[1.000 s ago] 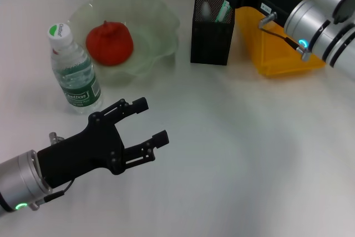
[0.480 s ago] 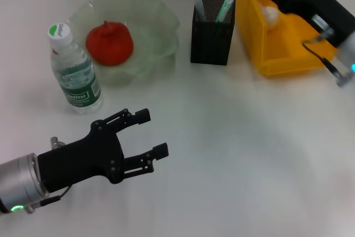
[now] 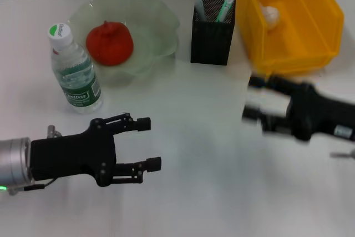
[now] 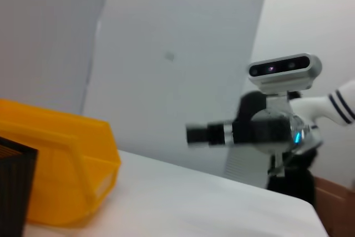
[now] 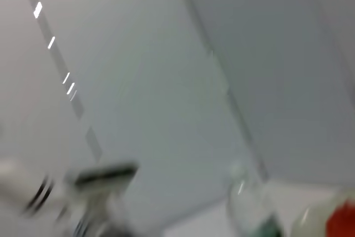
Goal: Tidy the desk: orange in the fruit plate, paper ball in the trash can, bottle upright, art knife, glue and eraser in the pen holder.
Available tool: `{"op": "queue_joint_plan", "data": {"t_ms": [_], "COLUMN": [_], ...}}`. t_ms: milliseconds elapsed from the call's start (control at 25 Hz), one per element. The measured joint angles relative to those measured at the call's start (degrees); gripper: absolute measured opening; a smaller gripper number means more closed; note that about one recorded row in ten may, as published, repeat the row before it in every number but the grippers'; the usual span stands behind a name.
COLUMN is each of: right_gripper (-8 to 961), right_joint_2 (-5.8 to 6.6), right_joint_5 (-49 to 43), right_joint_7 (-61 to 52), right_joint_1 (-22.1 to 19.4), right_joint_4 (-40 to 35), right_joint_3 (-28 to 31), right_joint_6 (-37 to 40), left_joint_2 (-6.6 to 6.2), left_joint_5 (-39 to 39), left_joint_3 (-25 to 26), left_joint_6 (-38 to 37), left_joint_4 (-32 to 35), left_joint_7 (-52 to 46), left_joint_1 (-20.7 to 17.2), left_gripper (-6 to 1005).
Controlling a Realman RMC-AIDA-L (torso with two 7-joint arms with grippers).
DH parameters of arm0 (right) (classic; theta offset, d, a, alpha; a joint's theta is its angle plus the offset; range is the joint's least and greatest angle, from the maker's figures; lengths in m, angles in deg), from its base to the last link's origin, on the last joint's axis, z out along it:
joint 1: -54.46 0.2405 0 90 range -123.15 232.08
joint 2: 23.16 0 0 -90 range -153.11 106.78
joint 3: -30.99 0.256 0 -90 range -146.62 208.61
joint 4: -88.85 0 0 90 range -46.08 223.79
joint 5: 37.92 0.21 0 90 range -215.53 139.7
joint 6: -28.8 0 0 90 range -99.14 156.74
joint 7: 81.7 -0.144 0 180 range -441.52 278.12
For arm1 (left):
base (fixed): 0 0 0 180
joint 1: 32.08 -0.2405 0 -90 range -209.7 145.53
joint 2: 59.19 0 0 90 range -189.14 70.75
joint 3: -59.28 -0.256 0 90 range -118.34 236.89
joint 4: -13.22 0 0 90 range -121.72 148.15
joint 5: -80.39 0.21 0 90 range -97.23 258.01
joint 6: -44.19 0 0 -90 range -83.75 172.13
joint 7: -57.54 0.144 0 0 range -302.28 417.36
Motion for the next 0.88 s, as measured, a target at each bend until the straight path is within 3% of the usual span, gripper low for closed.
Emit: {"op": "queue_joint_plan", "data": {"t_ms": [80,320,880], "right_gripper": [812,812,812], "right_joint_2": [0.45,0.94,0.06], "right_joint_5": [-5.1,-14.6,-17.3], "right_joint_7": [0.0,2.2,6.4], "right_joint_1": [0.2,0.9,2.5], "right_joint_4": [-0.2,-0.9,-1.8], "right_joint_3": [0.3,2.8,2.6], "right_joint_6": [0.0,-0.9,-2.3], "left_joint_2": [-0.16,0.21,0.23], "left_joint_5": [2.4,4.7,7.6], "left_joint_3": [-0.1,-0.2,0.0], "left_joint_6": [0.0,0.8,1.8], "left_joint_4": [-0.3,-0.6,-0.6], "left_joint_7": [-2.1,-4.5,-7.0], "left_joint_1": [2.5,4.3,4.9], "left_gripper": [844,844,844]}}
